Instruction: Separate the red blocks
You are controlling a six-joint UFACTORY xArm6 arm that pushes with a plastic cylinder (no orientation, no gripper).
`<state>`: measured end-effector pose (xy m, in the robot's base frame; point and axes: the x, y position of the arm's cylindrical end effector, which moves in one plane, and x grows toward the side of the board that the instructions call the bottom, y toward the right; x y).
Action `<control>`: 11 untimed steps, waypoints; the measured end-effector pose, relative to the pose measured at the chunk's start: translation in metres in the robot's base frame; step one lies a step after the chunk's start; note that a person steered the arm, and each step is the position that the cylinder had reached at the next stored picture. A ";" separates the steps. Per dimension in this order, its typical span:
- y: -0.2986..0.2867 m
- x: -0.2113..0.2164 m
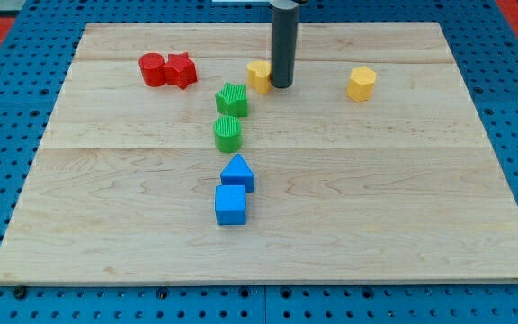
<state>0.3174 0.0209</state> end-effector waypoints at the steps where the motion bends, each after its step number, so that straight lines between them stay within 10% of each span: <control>1: -0.005 -0.012; 3: -0.011 -0.071; 6: -0.235 -0.017; 9: -0.108 -0.006; 11: -0.186 -0.018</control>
